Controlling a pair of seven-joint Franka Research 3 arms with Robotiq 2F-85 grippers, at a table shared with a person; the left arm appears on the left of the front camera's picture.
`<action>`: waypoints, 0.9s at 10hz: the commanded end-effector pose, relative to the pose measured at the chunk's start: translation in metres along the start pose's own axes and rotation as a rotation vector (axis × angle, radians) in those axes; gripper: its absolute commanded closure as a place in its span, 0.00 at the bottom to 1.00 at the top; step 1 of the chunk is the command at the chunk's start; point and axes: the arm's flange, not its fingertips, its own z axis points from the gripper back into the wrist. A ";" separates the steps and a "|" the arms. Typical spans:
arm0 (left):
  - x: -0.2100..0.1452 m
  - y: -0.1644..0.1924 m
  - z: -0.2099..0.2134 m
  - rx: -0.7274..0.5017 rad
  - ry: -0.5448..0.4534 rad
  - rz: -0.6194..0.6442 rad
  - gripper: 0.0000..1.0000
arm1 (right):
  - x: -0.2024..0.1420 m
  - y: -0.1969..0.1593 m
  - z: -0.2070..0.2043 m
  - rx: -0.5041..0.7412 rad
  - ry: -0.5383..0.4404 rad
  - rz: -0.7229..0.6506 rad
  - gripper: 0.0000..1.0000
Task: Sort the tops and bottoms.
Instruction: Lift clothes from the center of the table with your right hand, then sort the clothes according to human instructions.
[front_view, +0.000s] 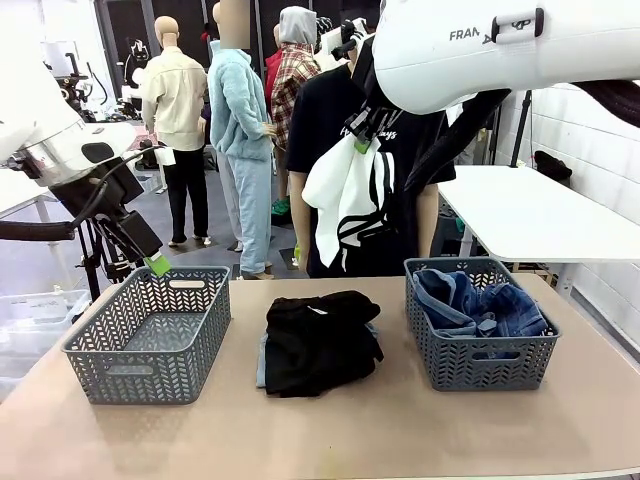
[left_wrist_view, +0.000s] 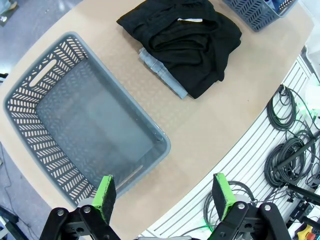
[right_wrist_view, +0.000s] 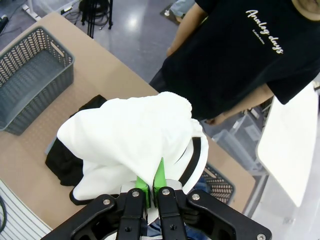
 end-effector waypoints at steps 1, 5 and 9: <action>-0.001 0.000 0.001 0.003 -0.001 0.000 0.00 | -0.004 0.000 0.000 -0.001 -0.023 -0.007 1.00; -0.001 0.000 0.001 0.003 -0.001 0.000 0.00 | -0.004 0.000 0.000 -0.001 -0.023 -0.007 1.00; -0.001 0.000 0.001 0.003 -0.001 0.000 0.00 | -0.004 0.000 0.000 -0.001 -0.023 -0.007 1.00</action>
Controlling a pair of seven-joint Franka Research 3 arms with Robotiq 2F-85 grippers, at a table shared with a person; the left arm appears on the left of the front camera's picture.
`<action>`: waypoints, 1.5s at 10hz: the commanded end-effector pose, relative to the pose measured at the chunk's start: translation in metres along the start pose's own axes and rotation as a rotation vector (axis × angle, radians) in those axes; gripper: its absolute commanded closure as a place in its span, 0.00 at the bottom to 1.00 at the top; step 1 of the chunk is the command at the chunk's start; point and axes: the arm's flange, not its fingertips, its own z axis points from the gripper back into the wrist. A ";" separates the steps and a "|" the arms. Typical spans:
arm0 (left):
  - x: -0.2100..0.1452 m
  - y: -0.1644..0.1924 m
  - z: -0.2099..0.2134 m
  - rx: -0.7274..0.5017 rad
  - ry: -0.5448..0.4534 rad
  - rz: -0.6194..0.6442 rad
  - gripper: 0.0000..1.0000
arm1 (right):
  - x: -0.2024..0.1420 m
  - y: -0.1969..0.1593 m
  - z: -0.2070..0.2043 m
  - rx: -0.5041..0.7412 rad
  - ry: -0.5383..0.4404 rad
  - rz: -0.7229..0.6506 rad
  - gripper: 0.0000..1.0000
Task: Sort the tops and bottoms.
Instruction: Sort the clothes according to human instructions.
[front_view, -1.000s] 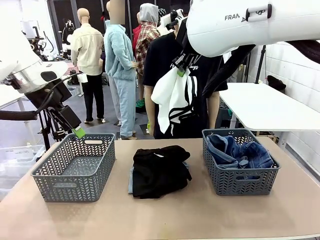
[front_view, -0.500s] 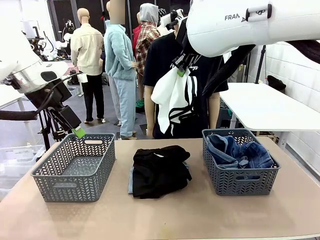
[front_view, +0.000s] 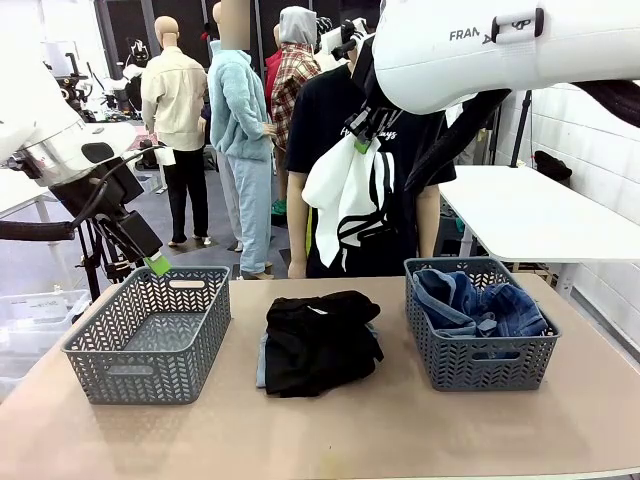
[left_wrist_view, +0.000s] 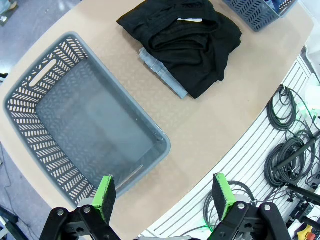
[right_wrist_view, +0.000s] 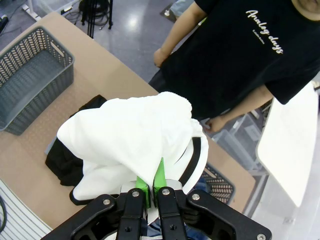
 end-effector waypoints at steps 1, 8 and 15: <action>-0.001 0.000 0.001 0.003 -0.001 0.000 0.00 | -0.004 0.000 0.000 -0.001 -0.023 -0.007 1.00; -0.001 0.000 0.001 0.003 -0.001 0.000 0.00 | -0.004 0.000 0.000 -0.001 -0.023 -0.007 1.00; -0.001 0.000 0.001 0.003 -0.001 0.000 0.00 | -0.004 0.000 0.000 -0.001 -0.023 -0.007 1.00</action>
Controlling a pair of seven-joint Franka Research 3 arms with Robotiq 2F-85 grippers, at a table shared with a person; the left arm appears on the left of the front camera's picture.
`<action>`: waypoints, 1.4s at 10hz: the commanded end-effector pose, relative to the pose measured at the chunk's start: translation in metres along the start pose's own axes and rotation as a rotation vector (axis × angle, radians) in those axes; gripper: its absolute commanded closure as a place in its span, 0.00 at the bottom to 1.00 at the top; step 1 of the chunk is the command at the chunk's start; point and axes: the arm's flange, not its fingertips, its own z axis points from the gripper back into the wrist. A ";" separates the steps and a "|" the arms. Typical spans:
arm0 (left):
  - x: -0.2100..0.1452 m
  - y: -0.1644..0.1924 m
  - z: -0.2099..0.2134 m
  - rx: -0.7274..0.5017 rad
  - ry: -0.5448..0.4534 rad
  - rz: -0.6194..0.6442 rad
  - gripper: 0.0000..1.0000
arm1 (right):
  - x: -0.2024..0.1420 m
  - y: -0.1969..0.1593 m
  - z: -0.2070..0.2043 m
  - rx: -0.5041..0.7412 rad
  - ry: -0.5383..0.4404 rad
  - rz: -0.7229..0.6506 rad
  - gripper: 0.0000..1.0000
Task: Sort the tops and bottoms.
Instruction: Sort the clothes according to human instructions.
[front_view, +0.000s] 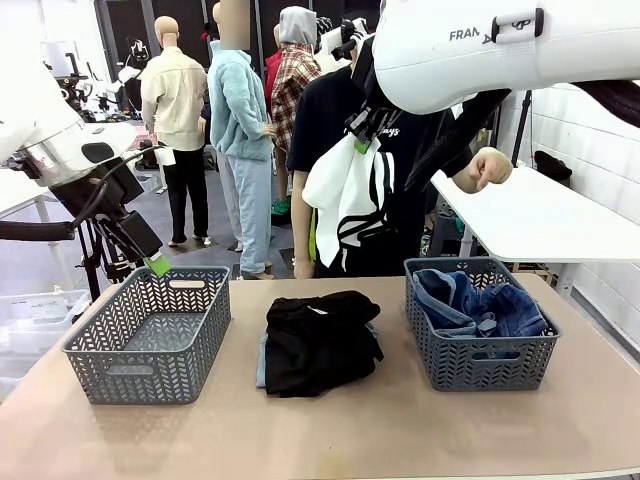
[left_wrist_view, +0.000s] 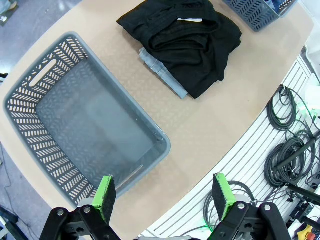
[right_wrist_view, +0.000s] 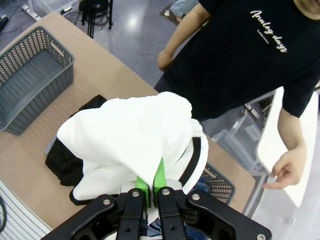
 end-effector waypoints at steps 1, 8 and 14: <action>-0.001 0.000 0.001 0.003 -0.001 0.000 0.00 | -0.004 0.000 0.000 -0.001 -0.023 -0.007 1.00; -0.001 0.000 0.001 0.003 -0.001 0.000 0.00 | -0.004 0.000 0.000 -0.001 -0.023 -0.007 1.00; -0.001 0.000 0.001 0.003 -0.001 0.000 0.00 | -0.004 0.000 0.000 -0.001 -0.023 -0.007 1.00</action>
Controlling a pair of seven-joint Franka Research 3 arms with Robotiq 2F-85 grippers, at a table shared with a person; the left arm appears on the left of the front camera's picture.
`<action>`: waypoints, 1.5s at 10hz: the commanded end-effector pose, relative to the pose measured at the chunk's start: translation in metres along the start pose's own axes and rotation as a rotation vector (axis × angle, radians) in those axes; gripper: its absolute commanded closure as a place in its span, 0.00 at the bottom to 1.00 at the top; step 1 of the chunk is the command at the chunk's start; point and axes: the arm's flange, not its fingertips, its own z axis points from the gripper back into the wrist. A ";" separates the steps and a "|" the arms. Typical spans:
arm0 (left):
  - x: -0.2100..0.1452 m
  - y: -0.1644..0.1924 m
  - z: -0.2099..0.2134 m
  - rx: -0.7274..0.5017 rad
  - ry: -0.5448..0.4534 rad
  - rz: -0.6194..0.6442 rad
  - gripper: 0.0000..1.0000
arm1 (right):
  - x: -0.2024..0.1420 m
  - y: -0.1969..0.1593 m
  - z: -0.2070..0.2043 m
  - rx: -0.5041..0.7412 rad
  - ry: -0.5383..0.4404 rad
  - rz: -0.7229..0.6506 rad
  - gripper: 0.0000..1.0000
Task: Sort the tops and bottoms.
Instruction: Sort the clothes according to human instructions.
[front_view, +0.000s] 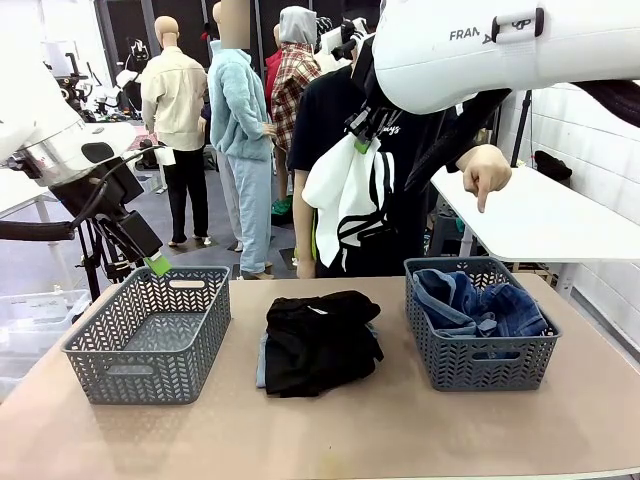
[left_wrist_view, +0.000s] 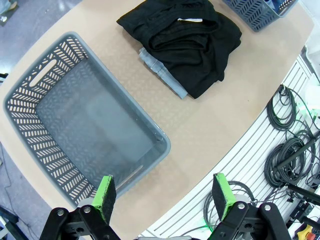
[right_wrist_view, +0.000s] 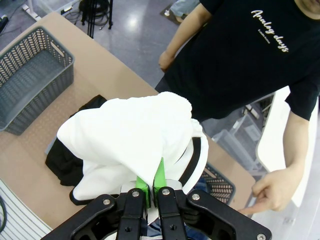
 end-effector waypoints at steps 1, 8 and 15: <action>-0.001 0.000 0.001 0.003 -0.001 0.000 0.00 | -0.004 0.000 0.000 -0.001 -0.023 -0.007 1.00; -0.001 0.000 0.001 0.003 -0.001 0.000 0.00 | -0.084 -0.093 0.065 -0.239 0.178 -0.123 1.00; -0.001 0.000 0.001 0.003 -0.001 0.000 0.00 | -0.141 -0.130 0.051 -0.324 0.303 -0.183 1.00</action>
